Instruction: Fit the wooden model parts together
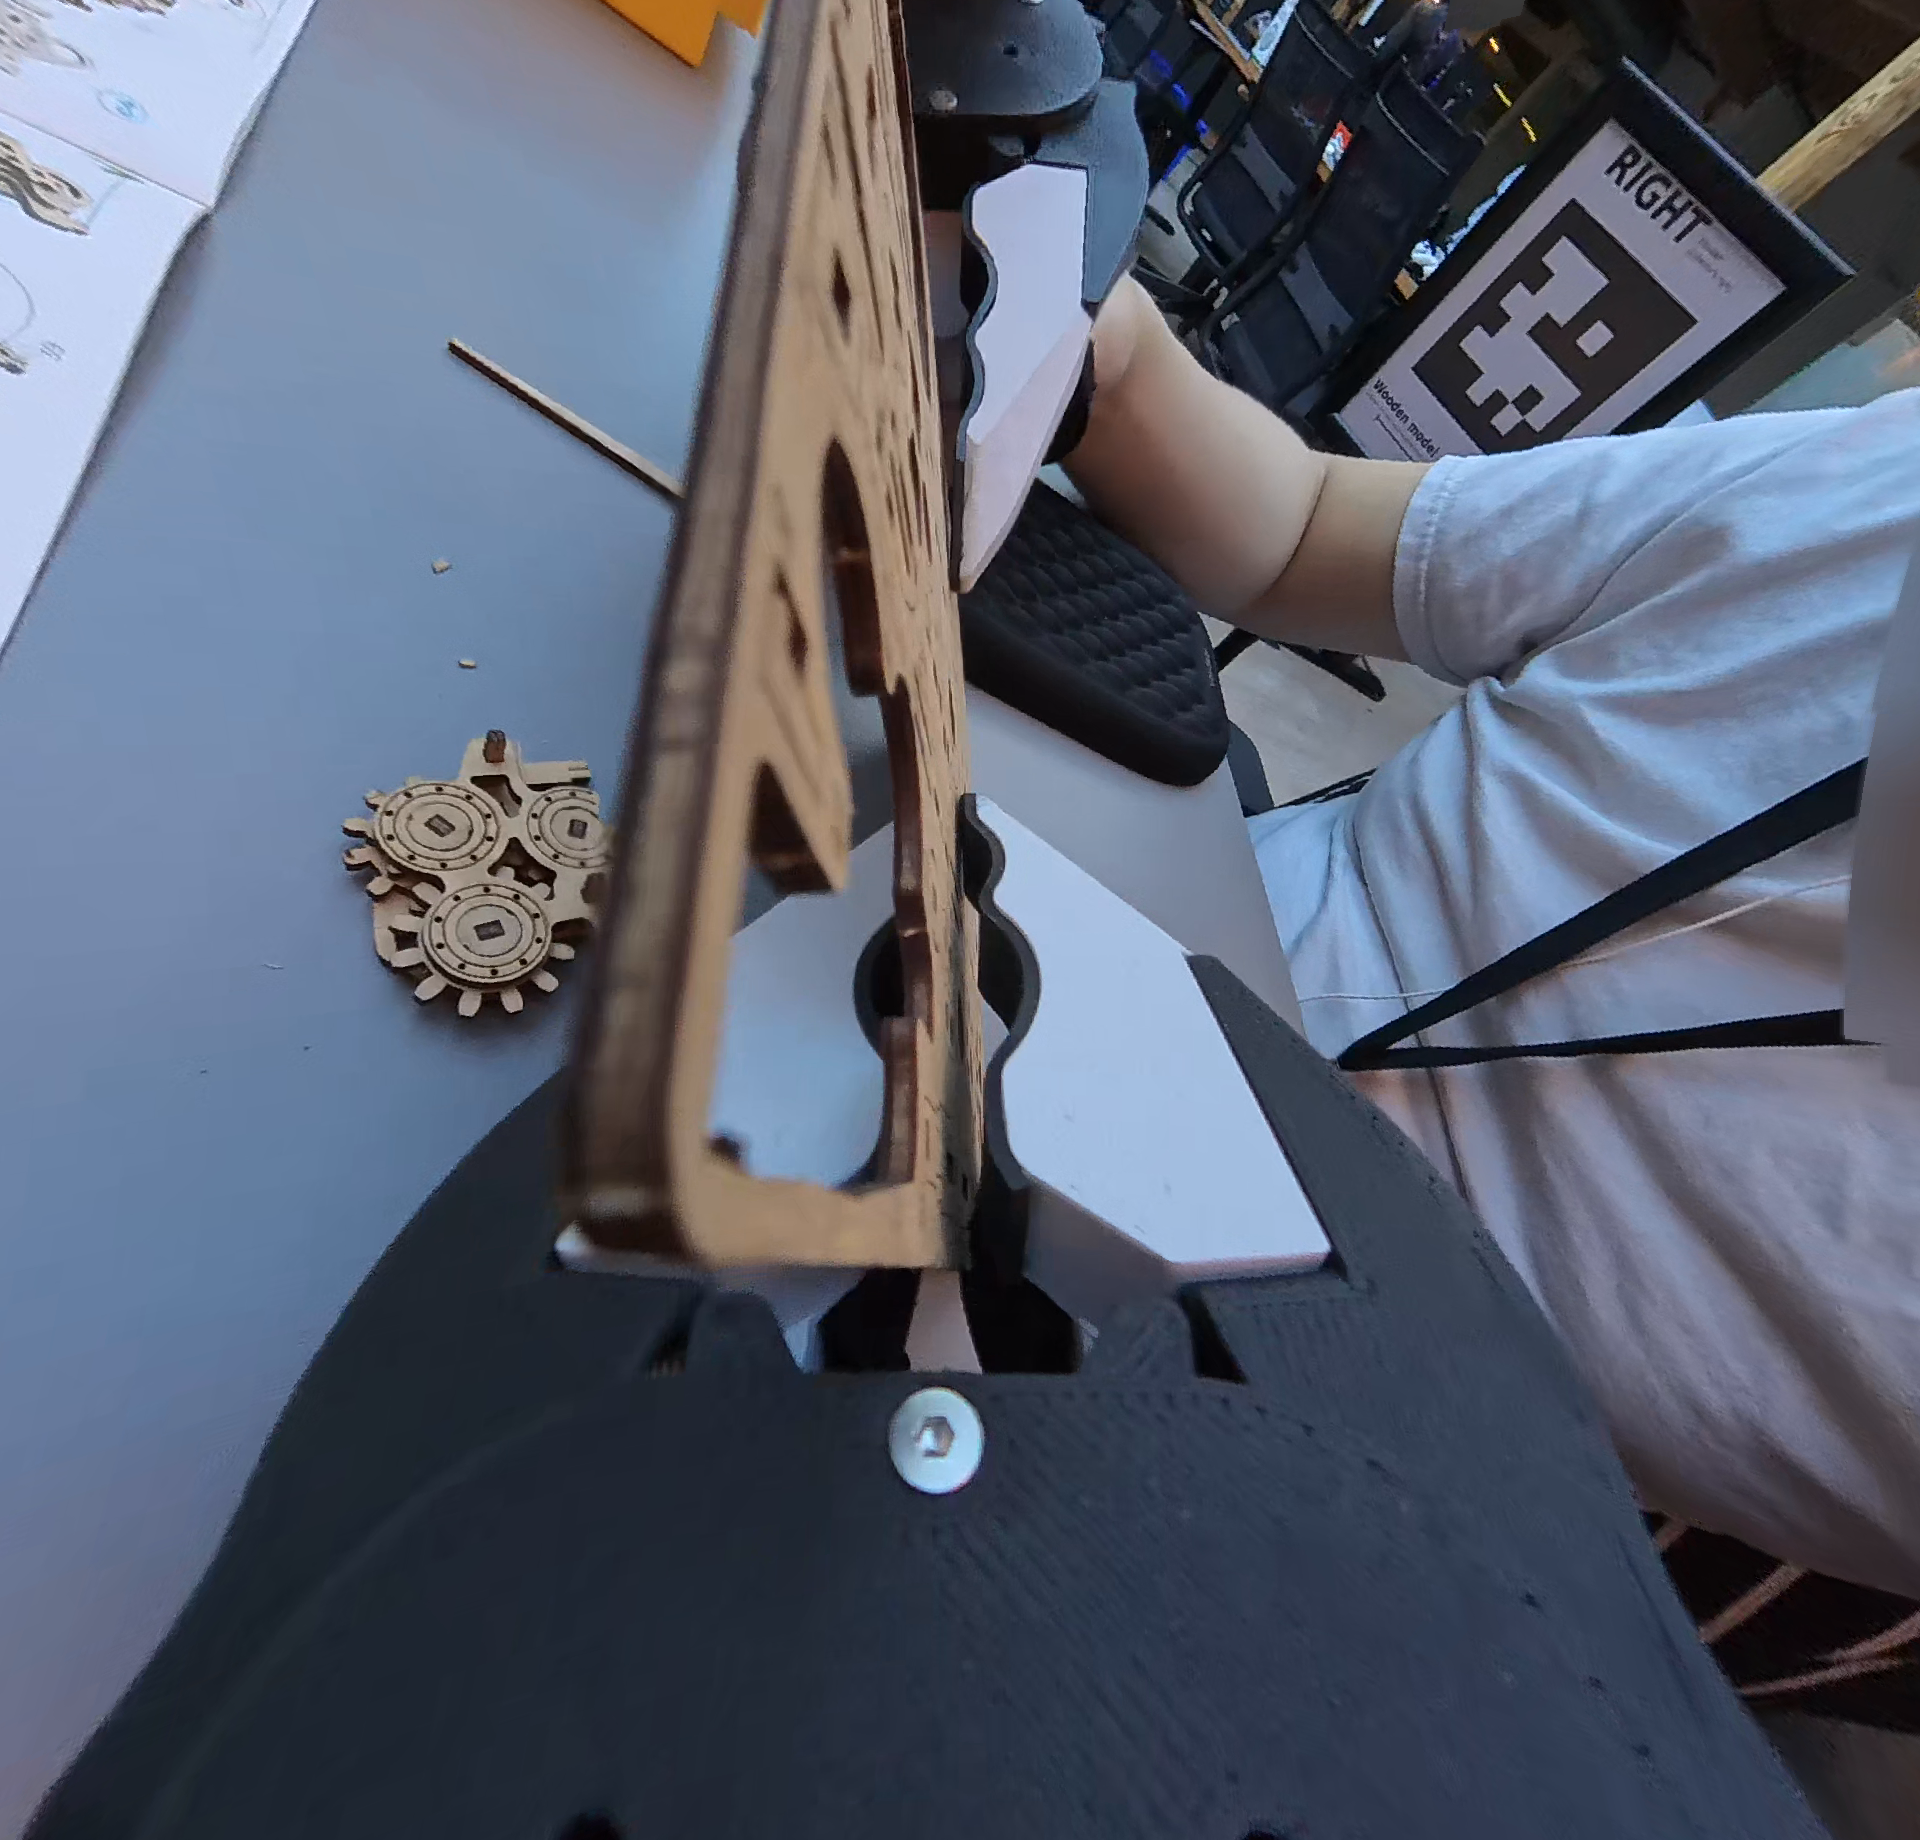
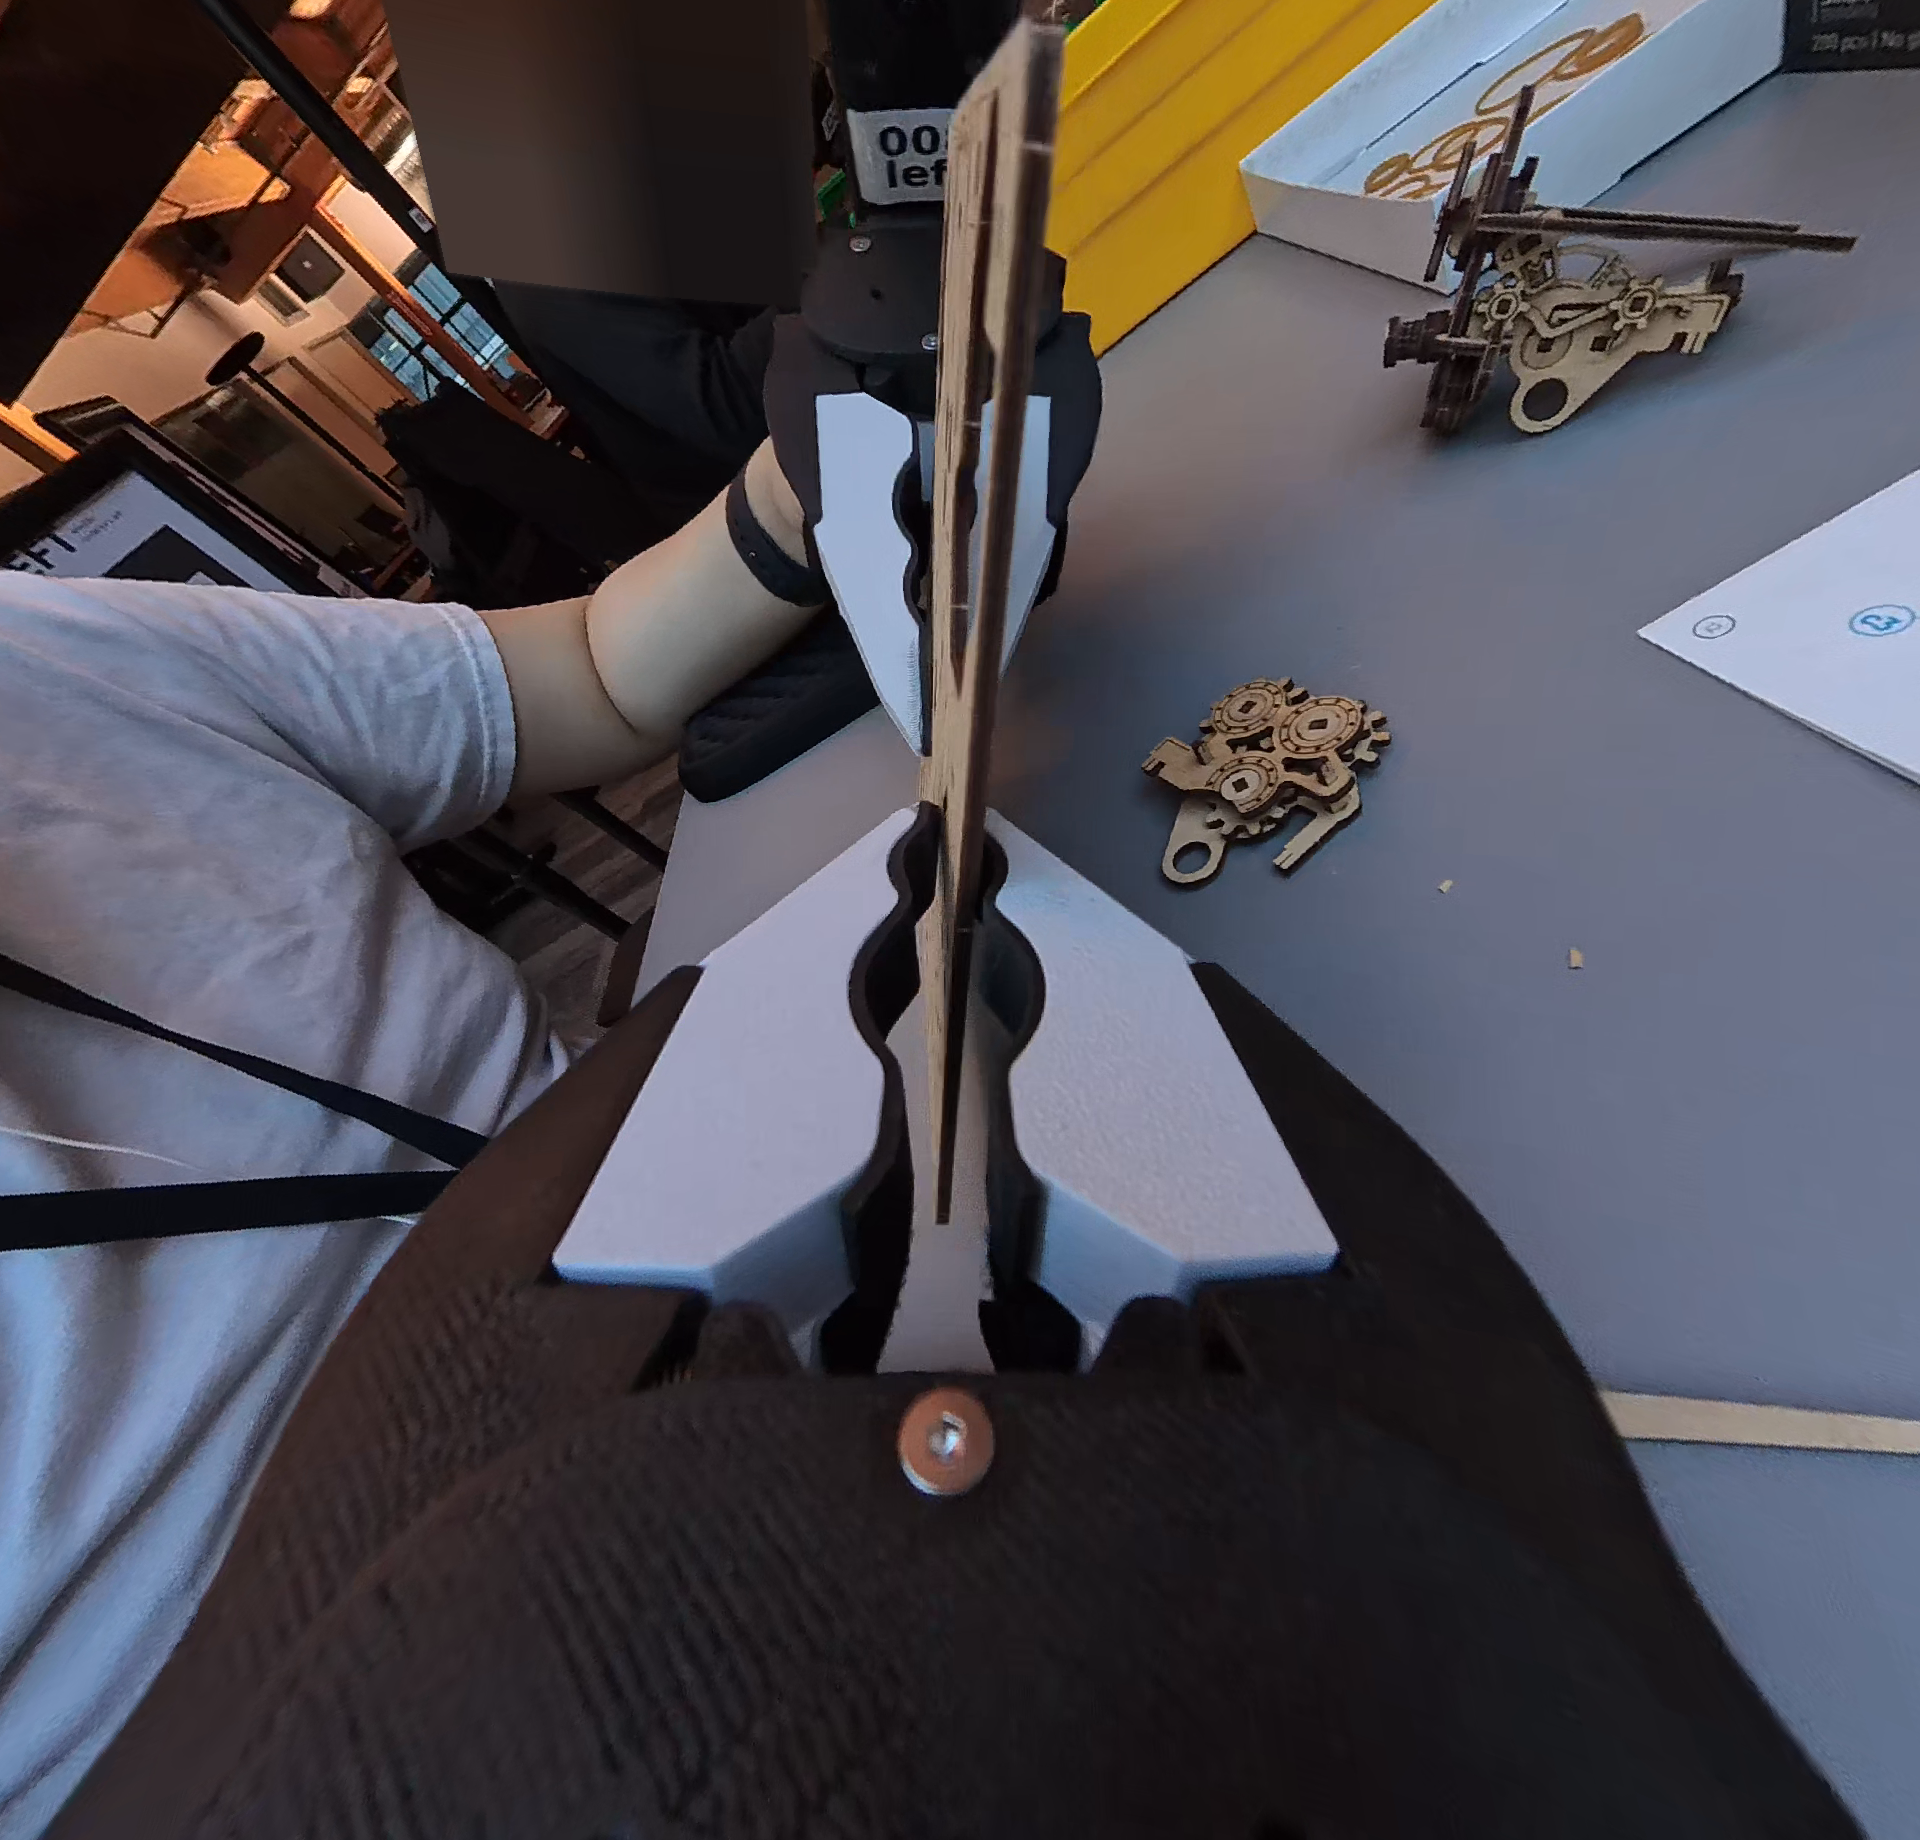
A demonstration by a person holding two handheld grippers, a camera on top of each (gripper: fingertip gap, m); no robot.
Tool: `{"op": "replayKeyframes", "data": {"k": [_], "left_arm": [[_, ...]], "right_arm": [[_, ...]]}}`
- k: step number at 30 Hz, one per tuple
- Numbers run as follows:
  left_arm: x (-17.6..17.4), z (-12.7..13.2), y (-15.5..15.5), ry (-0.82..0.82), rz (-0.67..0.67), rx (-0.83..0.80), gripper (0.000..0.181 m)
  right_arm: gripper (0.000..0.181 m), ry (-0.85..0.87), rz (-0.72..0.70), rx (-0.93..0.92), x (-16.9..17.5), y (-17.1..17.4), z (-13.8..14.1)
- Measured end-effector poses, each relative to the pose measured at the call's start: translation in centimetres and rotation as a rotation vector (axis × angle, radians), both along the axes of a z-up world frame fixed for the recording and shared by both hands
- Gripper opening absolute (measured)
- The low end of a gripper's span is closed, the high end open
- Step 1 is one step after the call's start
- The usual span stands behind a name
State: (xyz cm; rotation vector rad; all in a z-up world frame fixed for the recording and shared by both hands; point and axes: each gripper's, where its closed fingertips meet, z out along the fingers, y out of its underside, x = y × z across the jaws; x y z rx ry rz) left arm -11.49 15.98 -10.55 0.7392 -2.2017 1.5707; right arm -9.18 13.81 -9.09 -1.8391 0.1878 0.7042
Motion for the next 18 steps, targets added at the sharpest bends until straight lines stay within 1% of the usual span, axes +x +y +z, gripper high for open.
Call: {"op": "replayKeyframes", "data": {"k": [1,3,7,10,13,18], "left_arm": [[0.2,0.1,0.0,-0.003,0.017,0.003,0.000],[0.3,0.5,0.0,-0.018,0.042,0.001,0.001],[0.5,1.6,-0.1,-0.006,0.069,-0.044,0.000],[0.7,1.6,-0.2,0.004,0.093,-0.051,0.001],[0.7,2.2,-0.3,0.015,0.109,-0.076,0.001],[0.5,2.8,-0.6,-0.031,0.121,-0.055,0.002]], "right_arm": [[0.002,0.015,-0.012,-0.010,0.2,0.0,0.0],[0.002,0.031,-0.037,0.030,0.5,0.1,0.7],[0.001,0.134,-0.066,0.097,0.9,0.2,2.1],[0.001,0.118,-0.088,0.104,1.2,0.1,2.3],[0.002,0.148,-0.115,0.128,1.4,0.2,3.0],[0.002,0.165,-0.123,0.133,1.4,-0.1,3.4]]}}
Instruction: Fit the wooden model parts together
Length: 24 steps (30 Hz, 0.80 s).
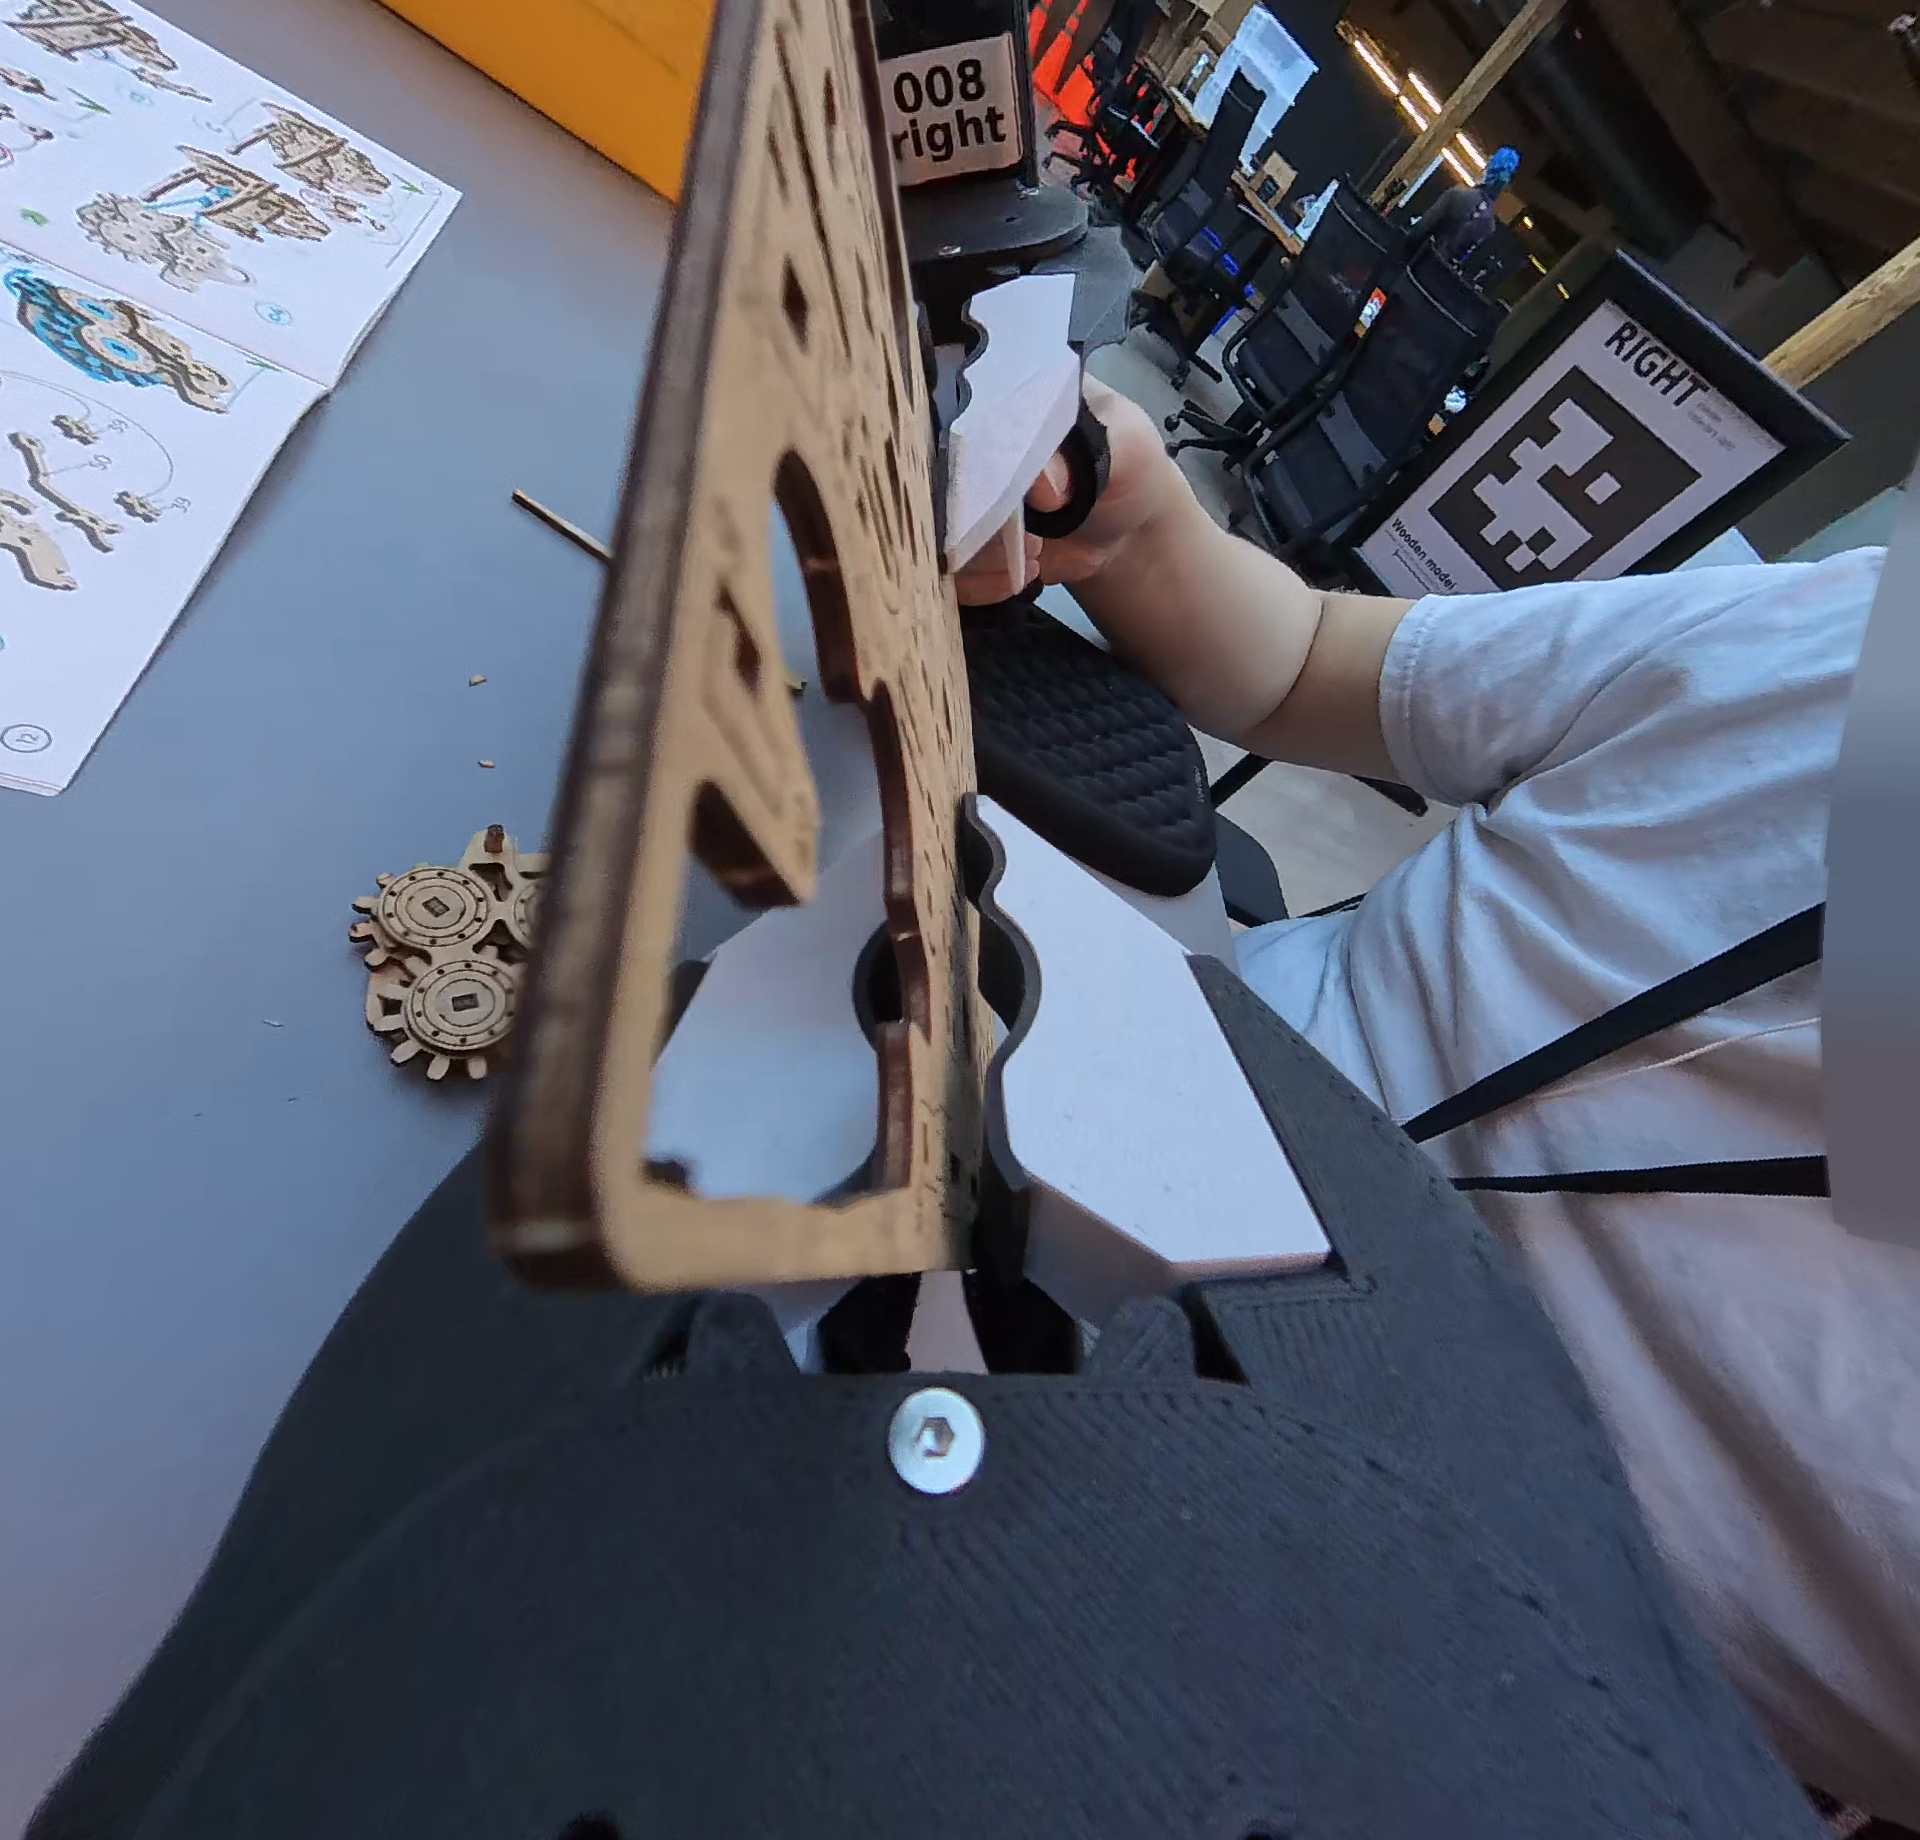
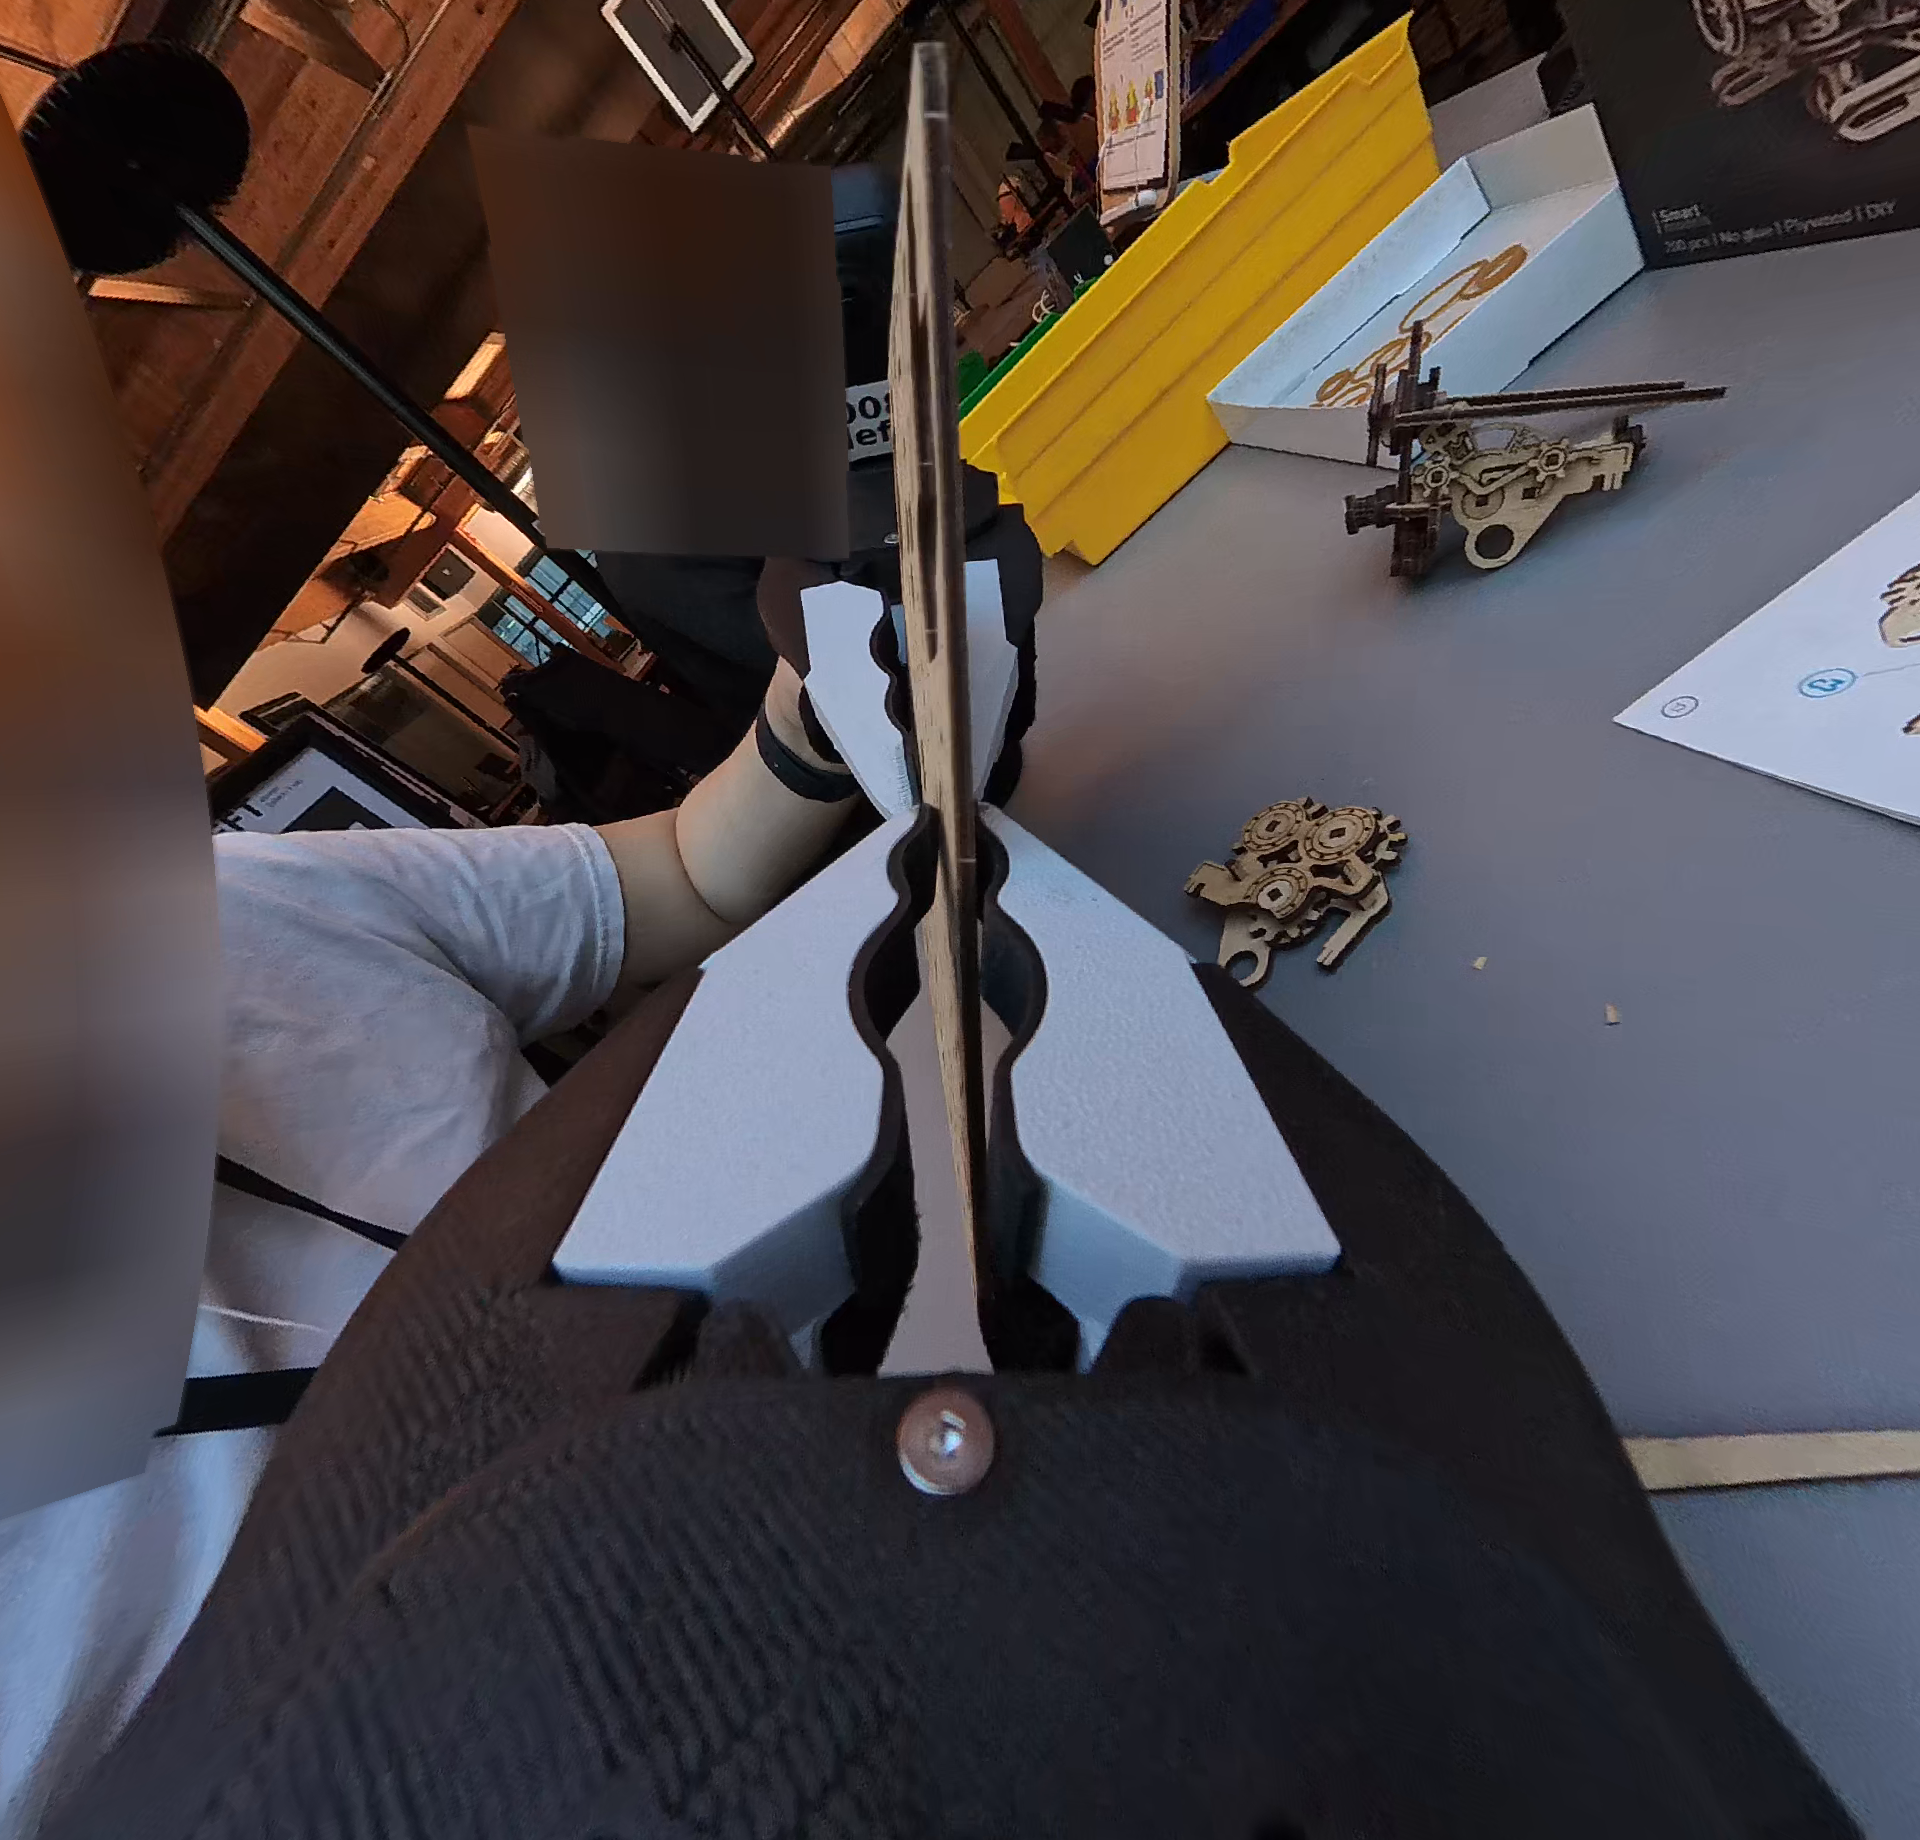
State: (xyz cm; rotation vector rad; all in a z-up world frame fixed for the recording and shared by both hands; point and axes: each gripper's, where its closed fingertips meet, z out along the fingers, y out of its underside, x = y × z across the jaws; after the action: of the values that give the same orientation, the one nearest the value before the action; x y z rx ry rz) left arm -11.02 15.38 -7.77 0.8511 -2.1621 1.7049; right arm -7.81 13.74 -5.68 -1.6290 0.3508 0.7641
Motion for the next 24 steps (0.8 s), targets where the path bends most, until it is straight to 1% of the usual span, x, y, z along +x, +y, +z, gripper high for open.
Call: {"op": "replayKeyframes", "data": {"k": [3,5,7,8,10,11,13,16,18,19,21,24], "left_arm": [[-0.3,0.4,-0.2,-0.027,-0.011,-0.010,0.002],[-0.3,1.0,-0.4,-0.043,-0.012,-0.051,0.003],[-0.3,2.2,-0.9,-0.067,0.006,-0.126,0.016],[-0.1,2.5,-0.9,-0.085,0.024,-0.137,0.018],[0.2,3.2,-0.7,-0.130,0.064,-0.160,0.011],[0.4,3.5,-0.6,-0.142,0.076,-0.172,0.011],[0.5,3.7,-0.5,-0.140,0.088,-0.190,0.022],[1.6,2.9,0.5,-0.145,0.131,-0.128,0.037],[2.7,2.8,1.9,-0.218,0.185,-0.072,0.055],[3.2,2.8,2.8,-0.265,0.210,-0.032,0.060],[3.7,2.9,4.3,-0.324,0.237,0.032,0.078],[2.2,3.3,4.6,-0.284,0.138,0.079,0.077]], "right_arm": [[0.001,-0.028,0.022,0.008,-0.5,-0.2,0.5],[0.001,-0.072,0.019,0.033,-0.8,-0.2,1.1],[0.001,-0.097,0.012,0.048,-1.1,0.0,1.4],[0.001,-0.099,-0.002,0.069,-1.0,0.0,1.8],[0.001,-0.096,-0.001,0.077,-1.0,0.1,1.9],[0.001,-0.095,-0.003,0.077,-1.0,0.1,1.9],[0.001,-0.083,0.005,0.075,-1.1,0.1,1.8],[0.001,-0.088,0.006,0.063,-1.0,0.1,1.6],[0.001,-0.087,0.007,0.049,-0.9,-0.1,1.5],[0.001,-0.081,0.013,0.031,-0.9,-0.2,1.3],[0.001,-0.079,0.037,-0.018,-1.0,-0.3,0.6],[0.001,-0.066,0.112,-0.048,-2.1,-0.3,0.2]]}}
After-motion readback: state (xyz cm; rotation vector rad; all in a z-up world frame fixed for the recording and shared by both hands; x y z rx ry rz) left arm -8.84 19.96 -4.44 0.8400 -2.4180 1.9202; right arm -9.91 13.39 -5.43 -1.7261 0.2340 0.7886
